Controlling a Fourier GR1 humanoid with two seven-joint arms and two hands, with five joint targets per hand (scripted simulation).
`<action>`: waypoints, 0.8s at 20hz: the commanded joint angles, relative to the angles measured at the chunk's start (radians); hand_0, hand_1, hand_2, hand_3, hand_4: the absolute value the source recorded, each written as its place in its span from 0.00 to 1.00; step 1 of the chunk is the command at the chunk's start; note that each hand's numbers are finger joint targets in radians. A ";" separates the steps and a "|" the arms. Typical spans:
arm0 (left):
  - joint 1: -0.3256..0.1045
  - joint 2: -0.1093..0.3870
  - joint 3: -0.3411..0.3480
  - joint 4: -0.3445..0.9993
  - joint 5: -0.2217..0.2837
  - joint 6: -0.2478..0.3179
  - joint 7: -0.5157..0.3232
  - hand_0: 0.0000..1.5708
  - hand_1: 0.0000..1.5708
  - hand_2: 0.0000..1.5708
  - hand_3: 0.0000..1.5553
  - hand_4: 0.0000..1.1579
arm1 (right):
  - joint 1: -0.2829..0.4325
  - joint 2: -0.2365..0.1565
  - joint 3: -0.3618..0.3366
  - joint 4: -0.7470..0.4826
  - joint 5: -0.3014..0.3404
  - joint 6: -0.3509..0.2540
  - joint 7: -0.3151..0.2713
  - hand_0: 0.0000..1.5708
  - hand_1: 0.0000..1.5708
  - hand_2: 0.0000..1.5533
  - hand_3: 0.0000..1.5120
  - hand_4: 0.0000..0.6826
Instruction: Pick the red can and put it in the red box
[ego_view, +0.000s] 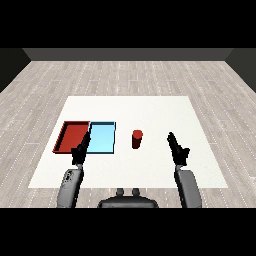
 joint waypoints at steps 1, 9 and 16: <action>-0.004 -0.014 0.019 -0.001 0.015 -0.006 0.003 0.00 0.00 0.00 0.00 0.00 | -0.030 0.004 -0.026 0.032 0.012 0.000 -0.016 0.00 0.00 0.00 0.00 0.00; -0.064 -0.055 0.053 -0.088 0.078 -0.021 -0.281 0.00 0.00 0.00 0.00 0.00 | -0.145 0.004 -0.094 0.071 -0.056 0.053 -0.281 0.00 0.00 0.00 0.00 0.00; 0.011 -0.036 0.067 -0.072 0.083 -0.058 -0.393 0.00 0.00 0.00 0.00 0.00 | -0.174 0.002 -0.100 0.217 -0.033 0.079 -0.419 0.00 0.00 0.00 0.00 0.00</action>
